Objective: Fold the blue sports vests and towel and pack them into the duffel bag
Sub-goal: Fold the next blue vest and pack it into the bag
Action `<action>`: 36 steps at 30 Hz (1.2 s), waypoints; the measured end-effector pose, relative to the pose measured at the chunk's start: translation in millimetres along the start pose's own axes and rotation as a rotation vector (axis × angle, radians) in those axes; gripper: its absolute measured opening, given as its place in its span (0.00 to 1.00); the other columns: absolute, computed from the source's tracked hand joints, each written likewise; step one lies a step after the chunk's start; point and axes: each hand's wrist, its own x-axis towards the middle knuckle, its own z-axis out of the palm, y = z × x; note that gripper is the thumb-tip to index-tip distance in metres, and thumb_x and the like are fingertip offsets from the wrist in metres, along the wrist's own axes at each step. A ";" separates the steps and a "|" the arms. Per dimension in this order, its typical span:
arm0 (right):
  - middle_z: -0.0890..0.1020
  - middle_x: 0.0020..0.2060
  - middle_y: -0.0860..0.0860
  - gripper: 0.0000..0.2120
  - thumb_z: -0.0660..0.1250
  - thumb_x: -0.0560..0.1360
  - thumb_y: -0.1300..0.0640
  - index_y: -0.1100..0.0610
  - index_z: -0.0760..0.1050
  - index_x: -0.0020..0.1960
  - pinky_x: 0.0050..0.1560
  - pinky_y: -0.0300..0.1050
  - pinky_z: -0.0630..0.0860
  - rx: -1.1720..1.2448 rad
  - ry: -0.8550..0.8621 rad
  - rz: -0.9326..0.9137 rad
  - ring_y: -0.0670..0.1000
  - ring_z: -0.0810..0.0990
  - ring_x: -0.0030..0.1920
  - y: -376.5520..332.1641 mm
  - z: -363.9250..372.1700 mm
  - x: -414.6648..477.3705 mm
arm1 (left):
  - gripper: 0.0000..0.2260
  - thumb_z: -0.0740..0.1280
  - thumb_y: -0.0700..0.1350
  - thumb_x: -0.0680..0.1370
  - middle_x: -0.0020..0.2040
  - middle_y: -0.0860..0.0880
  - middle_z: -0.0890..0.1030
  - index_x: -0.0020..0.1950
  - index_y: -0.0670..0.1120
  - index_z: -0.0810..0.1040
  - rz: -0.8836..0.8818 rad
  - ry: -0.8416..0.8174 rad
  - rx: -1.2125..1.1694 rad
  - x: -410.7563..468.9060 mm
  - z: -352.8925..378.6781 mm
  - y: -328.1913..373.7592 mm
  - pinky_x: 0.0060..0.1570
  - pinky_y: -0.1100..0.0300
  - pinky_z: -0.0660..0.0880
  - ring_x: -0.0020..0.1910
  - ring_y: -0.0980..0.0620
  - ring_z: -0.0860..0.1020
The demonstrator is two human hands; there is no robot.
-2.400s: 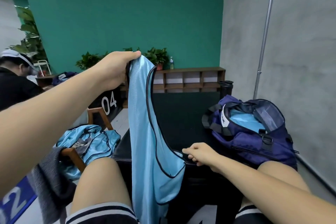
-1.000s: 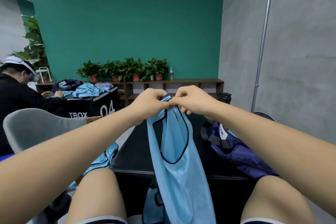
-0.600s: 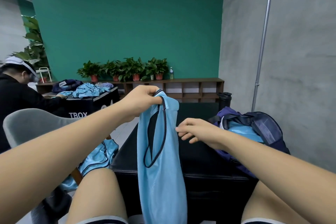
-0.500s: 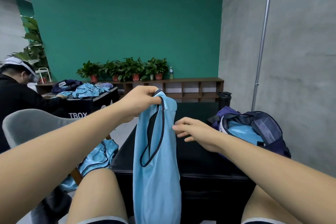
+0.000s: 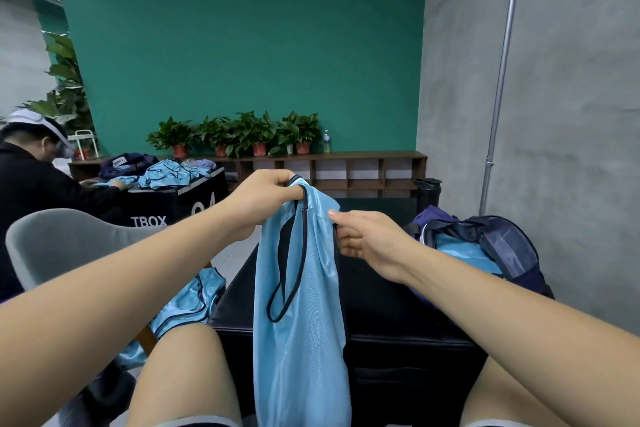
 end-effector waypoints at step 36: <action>0.87 0.47 0.55 0.12 0.71 0.83 0.56 0.64 0.83 0.59 0.40 0.43 0.84 0.147 0.372 -0.258 0.50 0.86 0.40 -126.2 -93.5 -4.6 | 0.13 0.70 0.42 0.83 0.61 0.45 0.87 0.68 0.43 0.82 0.018 0.311 -0.486 3.0 -117.0 0.5 0.50 0.56 0.79 0.51 0.49 0.86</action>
